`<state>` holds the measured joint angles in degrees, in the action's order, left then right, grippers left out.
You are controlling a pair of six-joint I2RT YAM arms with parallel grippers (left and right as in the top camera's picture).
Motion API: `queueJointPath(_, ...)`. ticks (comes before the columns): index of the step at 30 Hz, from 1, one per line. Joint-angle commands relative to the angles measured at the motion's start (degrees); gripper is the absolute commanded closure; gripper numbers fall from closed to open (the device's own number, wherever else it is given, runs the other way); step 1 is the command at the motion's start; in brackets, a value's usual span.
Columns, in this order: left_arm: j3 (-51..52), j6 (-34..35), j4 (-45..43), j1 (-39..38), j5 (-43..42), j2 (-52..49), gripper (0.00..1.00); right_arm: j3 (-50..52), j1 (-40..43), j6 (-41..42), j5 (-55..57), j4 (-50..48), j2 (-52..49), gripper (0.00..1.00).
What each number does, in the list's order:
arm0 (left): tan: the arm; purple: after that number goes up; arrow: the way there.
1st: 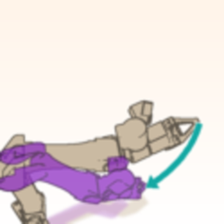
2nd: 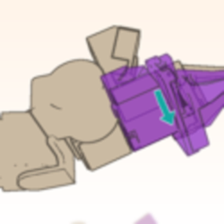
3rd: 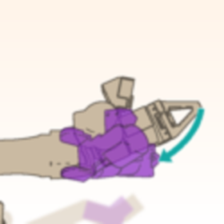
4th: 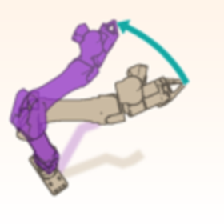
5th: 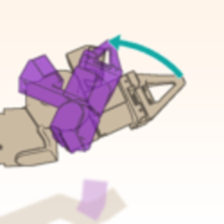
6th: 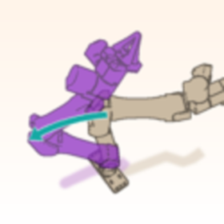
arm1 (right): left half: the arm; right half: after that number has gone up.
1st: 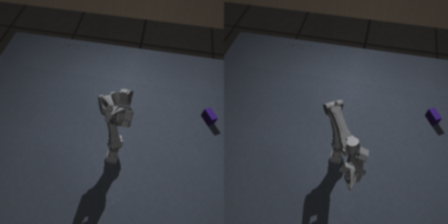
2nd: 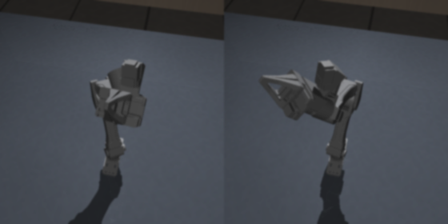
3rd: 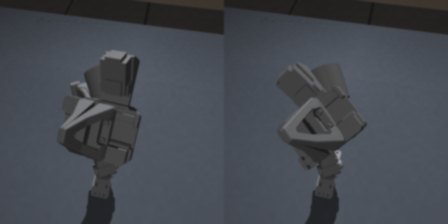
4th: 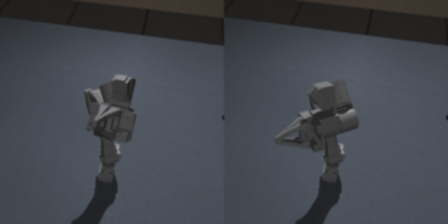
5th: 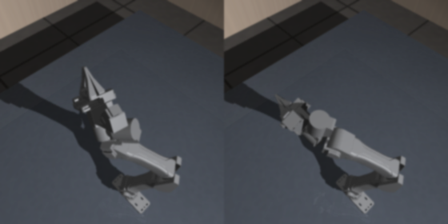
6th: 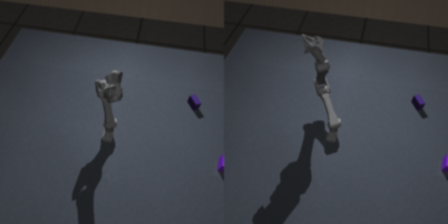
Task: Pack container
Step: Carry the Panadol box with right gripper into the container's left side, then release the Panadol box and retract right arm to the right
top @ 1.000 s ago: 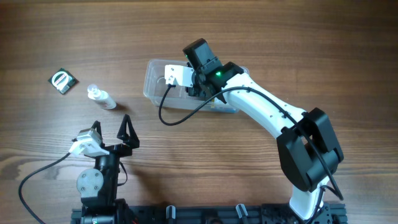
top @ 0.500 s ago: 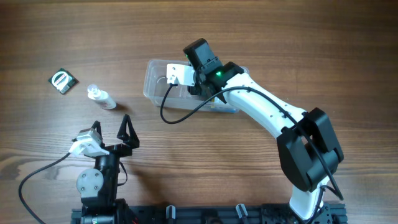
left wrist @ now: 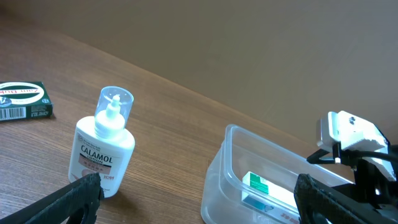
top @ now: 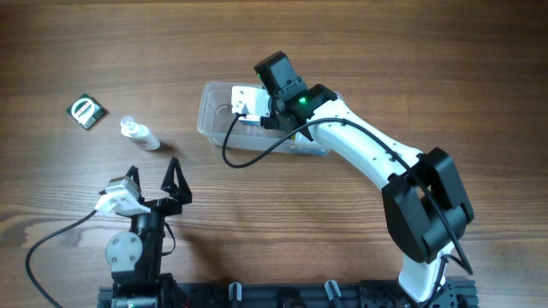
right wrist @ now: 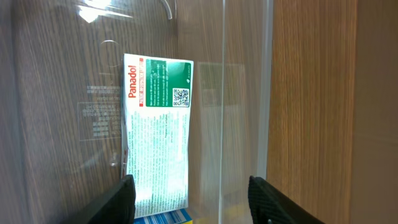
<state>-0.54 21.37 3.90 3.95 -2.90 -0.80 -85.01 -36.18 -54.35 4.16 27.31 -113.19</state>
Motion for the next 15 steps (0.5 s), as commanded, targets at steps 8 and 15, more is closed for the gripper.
queueJointPath(8, 0.2, -0.1, 0.4, 0.5, 0.4, 0.3, 0.0, -0.5, -4.5, 26.6, 0.5, 0.0, 8.3, 0.21)
queueJointPath(15, 0.2, -0.1, 0.4, 0.5, 0.4, 0.3, 0.0, -0.5, -3.0, 49.0, 3.1, 3.6, 21.5, 0.1)
